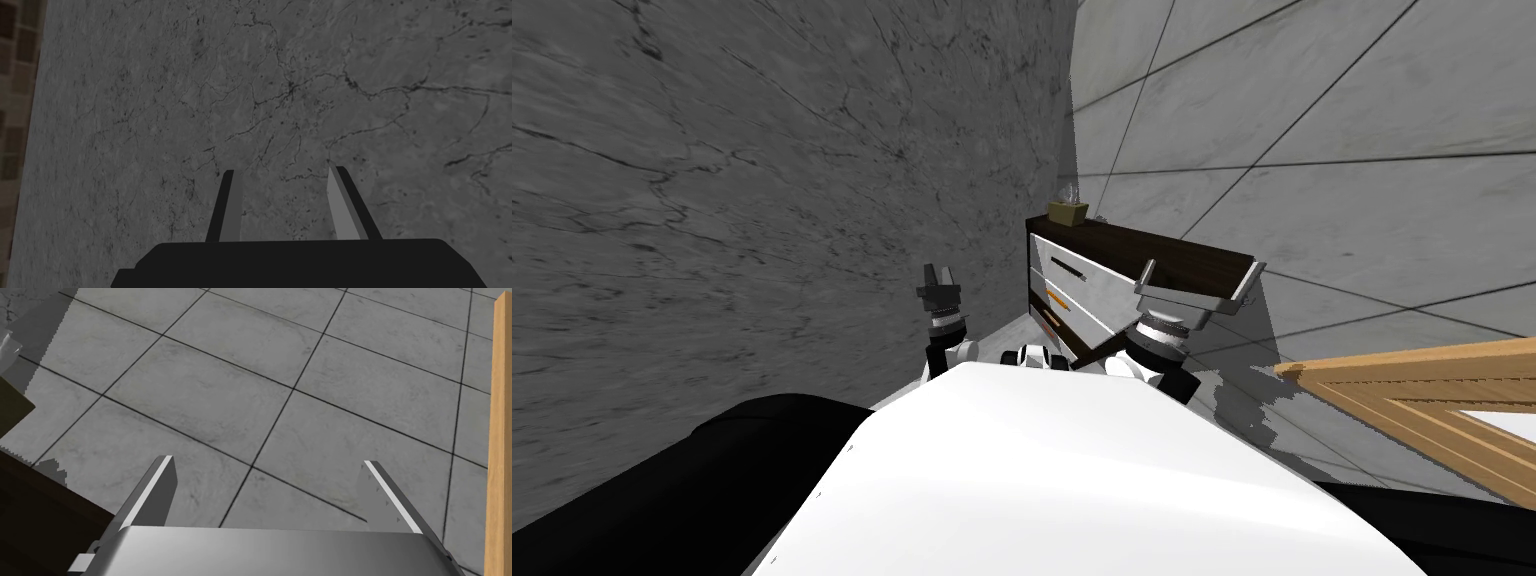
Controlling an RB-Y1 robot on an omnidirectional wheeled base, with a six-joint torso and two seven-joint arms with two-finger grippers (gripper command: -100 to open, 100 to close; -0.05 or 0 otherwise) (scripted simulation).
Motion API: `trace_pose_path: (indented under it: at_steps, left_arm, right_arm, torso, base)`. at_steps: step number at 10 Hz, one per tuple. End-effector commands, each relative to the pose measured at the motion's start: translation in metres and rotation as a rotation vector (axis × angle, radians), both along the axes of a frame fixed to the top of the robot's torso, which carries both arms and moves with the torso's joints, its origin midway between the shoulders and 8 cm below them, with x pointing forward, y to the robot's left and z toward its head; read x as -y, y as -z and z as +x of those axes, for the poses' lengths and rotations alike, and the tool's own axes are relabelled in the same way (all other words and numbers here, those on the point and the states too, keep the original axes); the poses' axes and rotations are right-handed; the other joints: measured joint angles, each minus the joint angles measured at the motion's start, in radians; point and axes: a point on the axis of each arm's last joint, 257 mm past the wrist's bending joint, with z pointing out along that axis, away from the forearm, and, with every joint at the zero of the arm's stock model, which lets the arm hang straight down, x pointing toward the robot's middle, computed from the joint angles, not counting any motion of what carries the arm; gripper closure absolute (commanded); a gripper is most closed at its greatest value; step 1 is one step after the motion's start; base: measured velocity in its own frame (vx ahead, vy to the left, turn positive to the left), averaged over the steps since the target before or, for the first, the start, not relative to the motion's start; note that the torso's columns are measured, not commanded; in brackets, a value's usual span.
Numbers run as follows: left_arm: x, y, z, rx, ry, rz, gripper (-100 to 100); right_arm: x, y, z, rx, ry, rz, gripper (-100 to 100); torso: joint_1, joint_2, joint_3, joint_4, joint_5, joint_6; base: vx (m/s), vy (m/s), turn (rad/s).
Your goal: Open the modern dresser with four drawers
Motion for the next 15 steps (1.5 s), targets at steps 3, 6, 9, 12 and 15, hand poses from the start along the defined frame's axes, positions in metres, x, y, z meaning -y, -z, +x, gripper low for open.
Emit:
trace_pose_path:
  at_steps: [3,6,9,12,15]
  left_arm:
    - [0.000,0.000,0.000,0.000,0.000,0.000,0]
    - [0.000,0.000,0.000,0.000,0.000,0.000,0]
    - [0.000,0.000,0.000,0.000,0.000,0.000,0]
    - [0.000,0.000,0.000,0.000,0.000,0.000,0]
    - [0.000,0.000,0.000,0.000,0.000,0.000,0]
  right_arm:
    - [0.011,-0.005,-0.009,0.073,-0.127,0.180,-100]
    - [0.021,-0.005,-0.016,0.134,-0.227,0.330,-100]
    - [0.031,-0.003,-0.021,0.196,-0.325,0.478,-100]
    - [0.038,0.001,-0.022,0.227,-0.375,0.567,-100]
    - [0.048,0.009,-0.025,0.291,-0.465,0.719,-100]
  torso:
    - [-0.001,0.000,0.000,0.000,0.000,0.000]
    - [0.001,-0.001,0.000,0.000,0.000,0.000]
    - [-0.001,0.001,0.001,0.000,0.000,0.000]
    - [0.000,0.000,0.000,0.000,0.000,0.000]
    - [0.000,0.000,0.000,0.000,0.000,0.000]
  base:
    - [0.045,0.041,0.013]
    - [0.054,0.050,0.027]
    - [0.046,0.047,0.021]
    - [0.040,0.040,0.016]
    - [0.046,0.040,0.022]
